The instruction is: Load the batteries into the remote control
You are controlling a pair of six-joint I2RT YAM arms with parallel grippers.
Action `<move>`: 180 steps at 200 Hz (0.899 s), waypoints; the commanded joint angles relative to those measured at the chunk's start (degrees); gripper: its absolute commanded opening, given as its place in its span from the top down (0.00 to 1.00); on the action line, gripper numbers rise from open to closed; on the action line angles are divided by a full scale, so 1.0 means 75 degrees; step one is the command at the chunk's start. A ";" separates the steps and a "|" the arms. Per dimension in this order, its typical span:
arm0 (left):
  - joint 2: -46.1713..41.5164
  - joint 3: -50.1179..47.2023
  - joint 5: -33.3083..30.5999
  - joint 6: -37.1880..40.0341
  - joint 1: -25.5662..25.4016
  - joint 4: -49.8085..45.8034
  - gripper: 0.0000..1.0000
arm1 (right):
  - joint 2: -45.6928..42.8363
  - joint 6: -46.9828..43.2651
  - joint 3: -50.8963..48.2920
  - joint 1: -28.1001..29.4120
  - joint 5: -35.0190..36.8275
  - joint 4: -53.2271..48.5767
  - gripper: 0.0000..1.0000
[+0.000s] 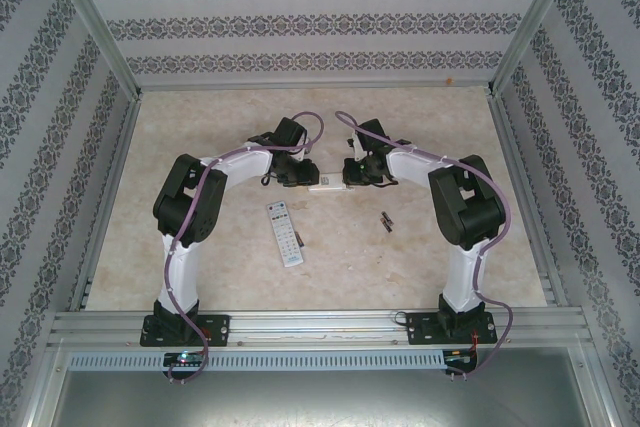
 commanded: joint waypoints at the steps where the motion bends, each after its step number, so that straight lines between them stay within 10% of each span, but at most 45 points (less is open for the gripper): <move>1: 0.0358 -0.0072 -0.0291 0.0030 0.0085 0.0188 0.70 | 0.0471 -0.0245 -0.0495 0.0239 0.0734 0.0763 0.88; 129: -0.1361 -0.0509 -0.0400 0.0079 0.0177 0.0401 0.32 | -0.3762 0.0232 -0.1821 -0.0192 0.1534 -0.0964 0.61; 180: -0.2532 -0.1420 0.0996 0.0092 0.0171 0.1525 0.22 | -0.3586 0.0322 -0.2776 -0.0708 0.0470 -0.1545 0.61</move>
